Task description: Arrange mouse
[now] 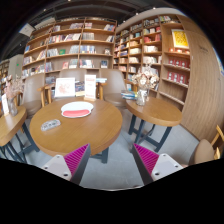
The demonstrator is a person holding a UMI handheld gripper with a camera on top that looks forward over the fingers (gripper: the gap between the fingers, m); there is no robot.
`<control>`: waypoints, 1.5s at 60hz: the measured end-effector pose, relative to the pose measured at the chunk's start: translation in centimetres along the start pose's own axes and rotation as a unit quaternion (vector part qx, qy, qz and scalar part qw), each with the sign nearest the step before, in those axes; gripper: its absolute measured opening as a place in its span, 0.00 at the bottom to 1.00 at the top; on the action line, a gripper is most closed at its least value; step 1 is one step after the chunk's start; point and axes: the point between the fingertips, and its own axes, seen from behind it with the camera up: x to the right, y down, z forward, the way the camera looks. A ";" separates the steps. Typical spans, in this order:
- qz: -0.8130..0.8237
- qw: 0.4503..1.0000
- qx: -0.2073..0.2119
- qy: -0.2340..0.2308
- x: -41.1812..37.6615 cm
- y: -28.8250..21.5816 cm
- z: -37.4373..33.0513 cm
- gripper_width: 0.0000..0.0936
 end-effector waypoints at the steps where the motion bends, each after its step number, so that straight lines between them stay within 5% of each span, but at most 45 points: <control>1: 0.002 1.000 0.000 -0.004 -1.1 0.6 0.7 0.92; 60: -0.075 0.980 -0.002 -0.186 -27.7 3.5 2.2 0.92; 90: -0.058 0.983 -0.037 -0.170 -33.6 1.2 11.6 0.92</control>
